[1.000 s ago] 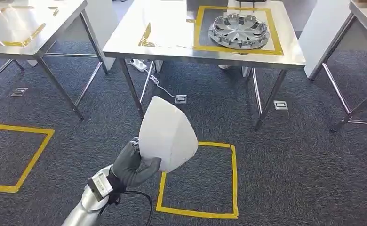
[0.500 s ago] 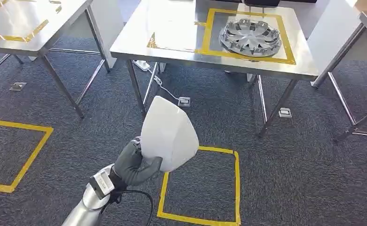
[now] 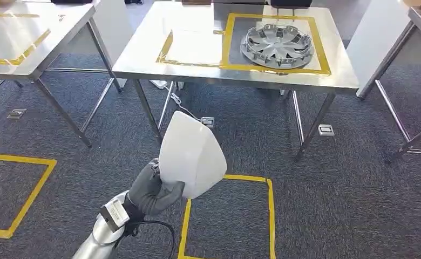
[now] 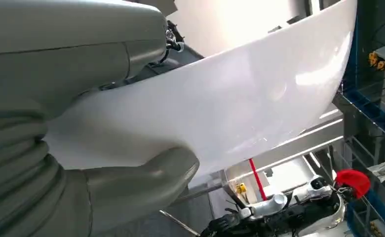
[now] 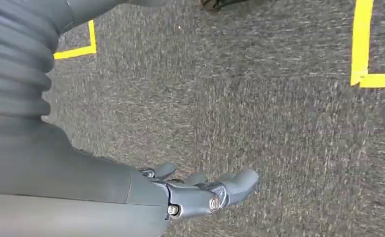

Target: Take the parts from the cabinet and place them on the table.

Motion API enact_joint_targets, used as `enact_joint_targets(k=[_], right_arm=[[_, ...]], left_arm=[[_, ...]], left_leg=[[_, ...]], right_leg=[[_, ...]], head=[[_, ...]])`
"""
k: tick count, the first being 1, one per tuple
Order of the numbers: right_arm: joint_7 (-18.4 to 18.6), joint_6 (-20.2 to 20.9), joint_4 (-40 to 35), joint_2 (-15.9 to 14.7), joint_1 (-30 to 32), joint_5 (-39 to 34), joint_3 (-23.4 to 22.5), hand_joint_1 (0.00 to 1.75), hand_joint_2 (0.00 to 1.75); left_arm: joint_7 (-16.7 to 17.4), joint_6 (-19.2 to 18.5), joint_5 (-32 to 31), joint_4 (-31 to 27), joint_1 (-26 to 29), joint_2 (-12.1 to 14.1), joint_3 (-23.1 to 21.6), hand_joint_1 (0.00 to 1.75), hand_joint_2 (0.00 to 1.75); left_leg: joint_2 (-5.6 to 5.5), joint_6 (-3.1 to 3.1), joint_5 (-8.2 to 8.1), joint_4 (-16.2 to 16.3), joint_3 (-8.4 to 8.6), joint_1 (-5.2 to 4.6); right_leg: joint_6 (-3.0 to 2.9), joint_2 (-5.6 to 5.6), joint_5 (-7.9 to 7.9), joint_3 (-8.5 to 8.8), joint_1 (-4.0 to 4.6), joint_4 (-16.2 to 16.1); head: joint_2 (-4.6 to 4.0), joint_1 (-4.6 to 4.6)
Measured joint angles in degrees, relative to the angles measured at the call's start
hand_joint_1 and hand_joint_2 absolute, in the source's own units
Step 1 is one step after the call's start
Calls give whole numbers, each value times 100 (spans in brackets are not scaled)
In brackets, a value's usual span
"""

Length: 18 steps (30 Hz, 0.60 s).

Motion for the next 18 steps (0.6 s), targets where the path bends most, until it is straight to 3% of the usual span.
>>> enact_joint_targets(k=[2, 3, 4, 5, 7, 8, 9, 10, 12, 13, 14, 15, 17, 18], right_arm=[[7, 0, 0, 13, -4, 2, 0, 0, 175], [9, 0, 0, 17, -25, 2, 2, 0, 175], [22, 0, 0, 17, -41, 2, 2, 0, 175], [33, -2, 0, 17, -41, 2, 0, 0, 175], [44, -7, 0, 17, -52, 4, 0, 0, 175], [48, -11, 0, 22, -68, 4, 2, 0, 175], [48, -13, 0, 28, -80, 9, 2, 0, 175], [50, -17, 0, 28, -81, 9, 2, 0, 175], [48, -20, 0, 24, -52, 9, 0, 0, 175], [37, -20, 0, 24, -38, 11, 0, 0, 175], [33, -20, 0, 24, -30, 13, 0, 0, 175], [31, -20, 0, 24, -28, 15, 0, 0, 175], [24, -20, 0, 22, -18, 17, 0, 0, 175], [22, -17, 0, 22, -7, 20, 2, 0, 175]], left_arm=[[2, 2, -2, -24, 2, 15, 7, 175, 175], [4, 4, -2, -20, 4, 20, 13, 175, 175], [11, 4, -9, -26, 6, 20, 15, 175, 175], [11, 7, -13, -44, 22, 22, 22, 175, 175], [11, 9, -13, -55, 18, 13, 26, 175, 175], [11, 9, -13, -72, 18, 7, 28, 175, 175], [11, 9, -13, -83, 0, 0, 33, 175, 175], [11, 9, -13, -87, -14, -11, 33, 175, 175], [11, 9, -18, -90, -5, -13, 33, 175, 175], [11, 9, -28, -87, -4, -13, 35, 175, 175], [11, 9, -28, -90, -5, -13, 35, 175, 175], [11, 9, -28, -90, -5, -13, 37, 175, 175], [11, 9, -31, -90, -9, -15, 37, 175, 175], [11, 9, -31, -90, -17, -15, 37, 175, 175]], left_leg=[[7, 60, 723, -990, 297, -9], [10, 69, 543, -1064, 310, -49], [12, 106, 466, -1078, 315, -48], [4, 154, 535, -1104, 335, -48], [-19, 230, 526, -1128, 437, -28], [-13, 259, 507, -1170, 505, -10], [-7, 293, 482, -1182, 538, -7], [-6, 313, 448, -1183, 561, -7], [-10, 322, 371, -1183, 622, -8], [-16, 318, 334, -1182, 663, -7], [-22, 308, 284, -1182, 729, -7], [-23, 292, 233, -1182, 803, -7], [-19, 249, 120, -1183, 956, -3], [-16, 220, 68, -1157, 1014, -22]], right_leg=[[32, -3, -114, 117, 0, -6], [69, 7, -150, 150, 18, 13], [111, 2, -178, 126, 16, -1], [150, -2, -181, 166, 13, 5], [207, -2, -168, 206, 22, 45], [238, -5, -161, 121, 2, 250], [258, -4, -194, -78, 3, 574], [300, -4, -330, -367, -6, 1009], [326, -5, -715, -905, -10, 1709], [331, -5, -735, -1063, -15, 1810], [326, -5, -574, -1095, -23, 1654], [322, -6, -286, -1004, -26, 1308], [301, -13, 432, -651, -26, 295], [272, -22, 458, -603, -9, 80]], head=[[-2, -11], [-2, -8], [-2, -17], [-2, -13], [-2, -6], [-2, 4], [-2, 22], [-2, 39], [-2, 55], [-2, 66], [-2, 77], [-2, 81], [-2, 94], [-2, 103]])
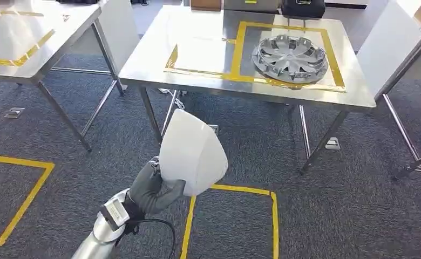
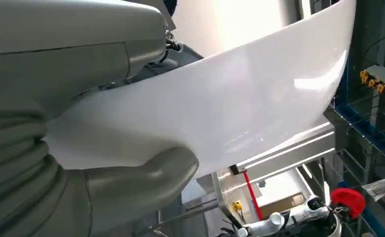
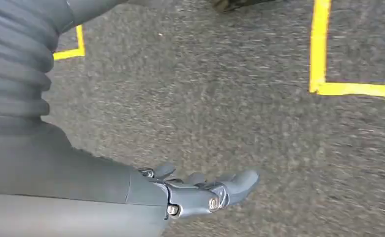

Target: Take the parts from the cabinet and place them on the table.

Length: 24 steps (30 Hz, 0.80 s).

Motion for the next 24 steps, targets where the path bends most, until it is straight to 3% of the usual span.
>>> enact_joint_targets(k=[1, 3, 5, 6, 9, 10, 11, 12, 14, 15, 16, 17, 19, 21, 22, 24], right_arm=[[0, 9, 0, 2, -5, 7, 0, 0, 175], [11, 18, 0, 2, 25, 9, -2, 0, 175], [18, 26, 0, 2, 28, 11, -2, 0, 175], [15, 31, 0, 2, 23, 11, -2, 0, 175], [7, 33, 0, 0, 29, 7, -2, 0, 175], [-9, 31, 0, 0, 47, 7, -2, 0, 175], [-33, 24, 0, 0, 64, 7, -2, 0, 175], [-72, 11, 0, 0, 73, 7, -4, 0, 175], [-219, -42, 0, 0, 70, -20, -11, 0, 175], [-333, -72, 0, 0, 62, -48, -35, 0, 175], [-416, -90, 0, 0, 38, -77, -55, 0, 175], [-494, -114, -4, -18, 16, -142, -72, 0, 175], [-867, 5, -15, -57, -49, -410, -160, 0, 175], [-1540, 462, -68, -131, -227, -790, -361, 0, 175], [-1896, 645, -98, -166, -322, -848, -411, 0, 175], [-2399, 918, -164, -221, -516, -846, -417, 0, 175]], left_arm=[[6, 0, 0, 4, 2, 0, 4, 175, 175], [9, 0, -7, -4, 2, -2, 4, 175, 175], [11, 0, -7, -13, -11, -9, 4, 175, 175], [11, -2, -7, -24, -30, -13, 4, 175, 175], [11, -17, -7, -20, -67, -20, 4, 175, 175], [28, -26, -9, -13, -59, -20, 2, 175, 175], [39, -33, -9, -4, -59, -20, 2, 175, 175], [44, -35, -11, -4, -65, -22, 2, 175, 175], [46, -37, -15, -7, -76, -22, 2, 175, 175], [46, -39, -15, 0, -74, -20, 2, 175, 175], [55, -42, -17, 9, -73, -20, 2, 175, 175], [66, -52, -26, 9, -74, -24, 2, 175, 175], [66, -52, -26, 11, -94, -26, 4, 175, 175], [63, -61, -31, -2, -107, -44, 7, 175, 175], [59, -61, -31, -2, -126, -52, 7, 175, 175], [59, -59, -31, 9, -142, -59, 7, 175, 175]], left_leg=[[-11, -46, -43, -21, -9, -6], [-11, -119, -47, 40, 50, -11], [-1, -167, -119, 75, 96, 0], [8, -193, -162, 320, 6, 0], [9, -254, -616, 1472, -762, 25], [9, -258, -699, 1650, -952, 25], [9, -259, -635, 1611, -1030, 25], [9, -242, -415, 1351, -1003, 24], [10, -165, 310, 414, -747, 14], [17, -119, 602, 113, -710, -7], [21, -112, 332, 110, -717, -44], [17, -81, 424, 110, -671, -42], [4, 4, 425, 79, -649, -40], [9, 63, 412, 5, -481, 1], [23, 92, 392, -12, -451, 3], [33, 112, 339, -14, -417, 3]], right_leg=[[-56, -14, -276, -2, 25, 28], [-144, 0, -127, 43, 8, -24], [-211, 7, -136, 191, -14, -40], [-247, 10, -175, 247, -10, -42], [-284, 9, -293, 346, -1, -42], [-280, 13, -335, 389, 0, -41], [-276, 17, -382, 444, 1, -41], [-270, 26, -436, 516, 2, -41], [-251, 29, -558, 688, 5, -42], [-227, 28, -611, 708, 5, -45], [-188, 56, -635, 738, 16, -38], [-144, 47, -664, 726, 12, -50], [-67, 40, -645, 804, 17, -13], [-18, 27, -637, 666, 7, 285], [13, 25, -695, 432, 6, 636], [34, 24, -1022, -150, -4, 1420]], head=[[2, 9], [0, 0], [0, -4], [0, -24], [2, -81], [0, -92], [0, -98], [0, -103], [0, -118], [0, -127], [0, -116], [0, -125], [0, -118], [0, -100], [0, -76], [0, -44]])
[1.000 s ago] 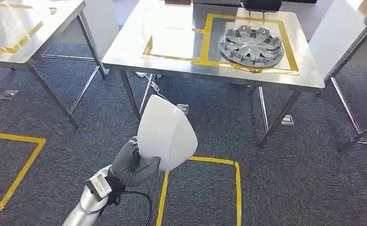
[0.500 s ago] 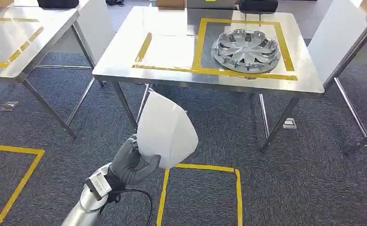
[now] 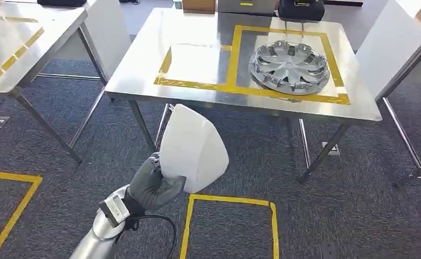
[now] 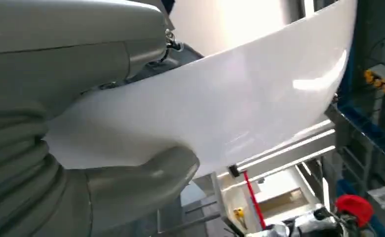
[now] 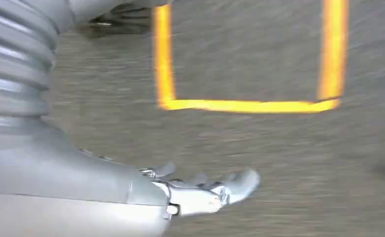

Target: Take the parts from the cabinet and place them on the table.

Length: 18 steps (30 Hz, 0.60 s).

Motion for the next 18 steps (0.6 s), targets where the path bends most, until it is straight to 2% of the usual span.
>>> enact_joint_targets(k=[1, 2, 3, 4, 6, 7, 8, 9, 10, 12, 13, 14, 15, 16, 17, 18], right_arm=[[-184, 26, -30, 0, -84, 69, 0, 0, 175], [-307, 11, -59, 2, -162, 176, 2, 0, 175], [-342, -38, -72, 11, -235, 260, 29, 0, 175], [-344, -92, -85, 18, -290, 323, 83, 0, 175], [-375, -138, -116, 39, -372, 372, 159, 0, 175], [-434, -127, -116, 72, -405, 371, 194, 0, 175], [-463, -112, -116, 74, -435, 367, 214, 0, 175], [-491, -114, -122, 96, -440, 365, 241, 0, 175], [-502, -118, -124, 116, -451, 365, 260, 0, 175], [-458, -127, -131, 151, -475, 365, 313, 0, 175], [-283, -156, -135, 162, -495, 372, 339, 0, 175], [-94, -193, -135, 162, -498, 387, 348, 0, 175], [194, -277, -135, 166, -475, 408, 354, 0, 175], [448, -355, -133, 166, -434, 417, 354, 0, 175], [690, -405, -131, 166, -379, 422, 354, 0, 175], [856, -444, -122, 166, -318, 442, 354, 0, 175]], left_arm=[[0, 0, 0, 15, -1, 0, 7, 175, 175], [0, 0, 0, 26, 1, -15, 15, 175, 175], [0, 0, 0, 35, 0, -39, 28, 175, 175], [0, -2, 0, 37, -2, -59, 53, 175, 175], [0, -2, 0, 41, -15, -90, 66, 175, 175], [2, -4, 2, 54, -21, -94, 74, 175, 175], [2, -11, 2, 50, -23, -98, 92, 175, 175], [4, -15, 0, 50, -15, -98, 98, 175, 175], [0, -22, 2, 48, -7, -96, 107, 175, 175], [2, -26, 2, 44, 4, -94, 142, 175, 175], [0, -28, 2, 39, 4, -94, 164, 175, 175], [-2, -28, 0, 39, 13, -94, 183, 175, 175], [-20, -39, -4, 39, 57, -92, 203, 175, 175], [-37, -48, -7, 39, 107, -87, 219, 175, 175], [-46, -61, -18, 39, 148, -81, 232, 175, 175], [-52, -68, -20, 39, 173, -74, 238, 175, 175]], left_leg=[[-1, 4, -40, 0, 28, 1], [-9, -1, -77, 1, 70, 3], [-20, -12, -122, 1, 133, 8], [-29, -30, -172, 1, 203, 14], [-43, -88, -285, 1, 327, 27], [-62, -129, -341, 51, 372, 10], [-72, -179, -382, 17, 356, 7], [-70, -229, -396, 23, 409, 11], [-70, -256, -376, 55, 443, 4], [-55, -310, -461, 182, 448, 25], [-50, -330, -528, 493, 298, 28], [-49, -349, -632, 847, 77, 30], [-49, -366, -842, 1341, -259, 31], [-48, -384, -1013, 1674, -521, 31], [-47, -380, -1045, 1783, -672, 31], [-45, -357, -950, 1665, -709, 30]], right_leg=[[25, 0, -129, -230, -7, 229], [52, -1, -114, -357, -18, 262], [62, -1, 86, -359, -33, 60], [64, -1, 393, -265, -43, -303], [68, -6, 1154, 26, -62, -1249], [24, -25, 1028, 16, -43, -1431], [-33, -26, 926, 29, -12, -1394], [-87, -17, 998, 64, -11, -1420], [-127, -15, 980, 86, -23, -1424], [-226, -8, 951, 242, -37, -1439], [-257, -8, 911, 287, -37, -1440], [-267, -9, 881, 317, -34, -1439], [-277, -10, 826, 358, -29, -1439], [-279, -11, 775, 409, -24, -1439], [-279, -11, 722, 472, -20, -1439], [-278, -11, 664, 548, -17, -1439]], head=[[0, 2], [0, 13], [0, 17], [0, 22], [0, 37], [0, 52], [0, 61], [0, 57], [0, 50], [0, 33], [0, 2], [0, -13], [2, -24], [0, -35], [0, -39], [0, -44]])
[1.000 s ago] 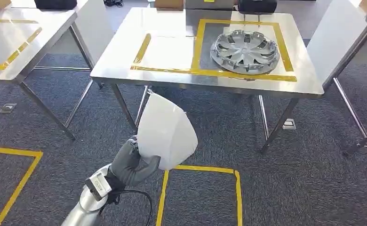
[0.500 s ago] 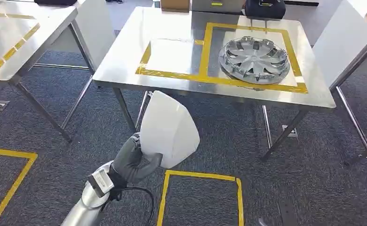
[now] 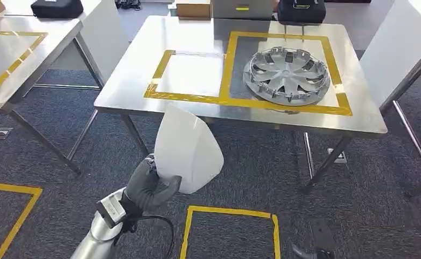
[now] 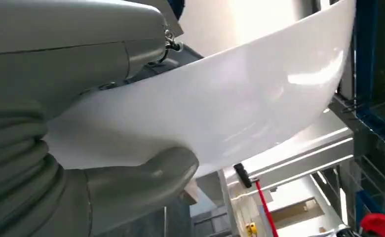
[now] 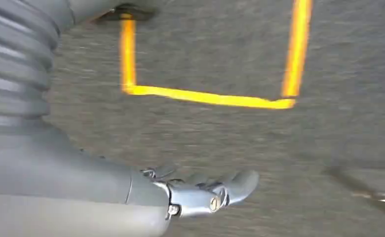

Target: Take the parts from the cabinet and place them on the table.

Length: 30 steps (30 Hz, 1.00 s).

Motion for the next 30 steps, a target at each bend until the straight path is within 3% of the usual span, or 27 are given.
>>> enact_joint_targets(k=[1, 3, 4, 5, 8, 9, 10, 11, 13, 14, 15, 16, 18, 19, 20, 21, 23, 25, 26, 28, 29, 30], right_arm=[[219, -24, 11, 0, 61, 20, 0, 0, 175], [515, -6, 35, 18, 187, 17, -2, 0, 175], [636, 86, 72, 48, 238, -42, -4, 0, 175], [819, 231, 92, 48, 271, -135, -24, 0, 175], [1206, 389, 125, 81, 475, -144, -46, 0, 175], [1256, 407, 137, 102, 515, -144, -48, 0, 175], [1301, 415, 159, 131, 539, -140, -55, 0, 175], [1356, 415, 173, 140, 560, -125, -61, 0, 175], [1426, 381, 175, 142, 652, -3, -66, 0, 175], [1470, 339, 177, 146, 700, 103, -63, 0, 175], [1501, 296, 184, 149, 741, 213, -48, 0, 175], [1524, 271, 190, 151, 769, 322, -16, 0, 175], [1603, 267, 203, 151, 803, 474, 55, 0, 175], [1621, 273, 221, 155, 822, 502, 76, 0, 175], [1652, 282, 234, 162, 827, 525, 96, 0, 175], [1701, 280, 234, 166, 842, 557, 133, 0, 175], [1726, 280, 238, 168, 882, 627, 179, 0, 175], [1743, 278, 240, 181, 888, 658, 221, 0, 175], [1761, 271, 240, 181, 887, 673, 234, 0, 175], [1778, 260, 240, 181, 900, 675, 251, 0, 175], [1783, 258, 240, 181, 919, 675, 267, 0, 175], [1781, 247, 240, 181, 942, 677, 273, 0, 175]], left_arm=[[-9, -13, -2, -2, 13, 13, 2, 175, 175], [-46, -13, -2, -22, 46, 37, 4, 175, 175], [-66, -11, -4, -22, 77, 63, 11, 175, 175], [-68, -5, -15, -24, 93, 72, 13, 175, 175], [-88, 28, -13, -85, 120, 83, 20, 175, 175], [-87, 28, -15, -109, 141, 79, 22, 175, 175], [-88, 28, -13, -118, 138, 79, 28, 175, 175], [-88, 28, -13, -122, 131, 70, 28, 175, 175], [-88, 28, -13, -116, 147, 70, 31, 175, 175], [-85, 28, -13, -114, 151, 70, 31, 175, 175], [-85, 26, -13, -114, 151, 70, 31, 175, 175], [-85, 26, -13, -112, 151, 70, 31, 175, 175], [-85, 26, -13, -109, 146, 68, 31, 175, 175], [-85, 26, -13, -98, 139, 68, 31, 175, 175], [-85, 24, -15, -87, 134, 68, 31, 175, 175], [-83, 22, -15, -85, 126, 66, 31, 175, 175], [-85, 22, -13, -83, 123, 50, 26, 175, 175], [-88, 20, -13, -87, 101, 48, 18, 175, 175], [-85, 20, -13, -85, 74, 50, 15, 175, 175], [-85, 20, -11, -74, 89, 52, 9, 175, 175], [-85, 13, -11, -64, 105, 61, 9, 175, 175], [-85, 9, -11, -61, 119, 68, 9, 175, 175]], left_leg=[[0, 26, 232, -333, 58, -1], [5, 112, 1003, -1293, 292, -24], [6, 136, 1282, -1545, 280, -55], [22, 144, 1139, -1578, 300, -70], [-12, 263, 1162, -1651, 444, -56], [-10, 289, 1147, -1707, 538, -29], [-5, 330, 1113, -1727, 599, -25], [-2, 345, 1078, -1728, 633, -23], [-5, 354, 984, -1726, 702, -23], [-14, 350, 936, -1725, 749, -21], [-24, 340, 886, -1724, 814, -17], [-27, 322, 830, -1723, 892, -14], [-20, 262, 695, -1715, 1062, -1], [-13, 235, 643, -1705, 1083, -5], [-26, 193, 596, -1691, 1122, -25], [-20, 147, 551, -1711, 1108, -28], [-21, 85, 564, -1654, 1194, -29], [2, 37, 530, -1324, 1062, -14], [6, 3, 423, -924, 826, -10], [7, -35, 25, -102, 275, 2], [7, -35, -113, 135, 70, 1], [8, -30, -82, 134, -24, 2]], right_leg=[[3, 2, -67, 90, 4, 0], [13, 4, -208, 253, 9, -11], [39, 8, -263, 322, 22, 17], [84, 32, -299, 317, 29, -16], [190, 18, -268, 409, 38, -15], [202, 12, -279, 346, 23, 138], [220, 11, -297, 200, 23, 430], [257, 12, -381, -52, 17, 813], [301, 12, -792, -611, 6, 1542], [325, 12, -891, -806, 0, 1700], [340, 12, -782, -870, -11, 1609], [337, 11, -532, -817, -21, 1315], [347, 1, 222, -493, -37, 305], [329, -23, 461, -434, -40, -7], [240, -35, 209, -430, -9, -6], [198, -29, 287, -414, 21, 4], [107, -19, 268, -375, 0, -1], [24, -7, 229, -220, -22, -31], [-4, -7, 196, -189, -22, -32], [-20, -5, 118, -123, -16, -32], [-17, 1, 78, -81, -14, -32], [-13, 3, 32, -22, -14, -32]], head=[[0, -9], [0, -24], [0, -24], [2, -31], [0, -28], [0, -24], [0, -13], [0, 15], [0, 28], [0, 39], [0, 52], [0, 59], [0, 70], [0, 85], [0, 90], [0, 85], [0, 72], [0, 51], [0, 13], [0, 0], [0, -13], [0, -22]])
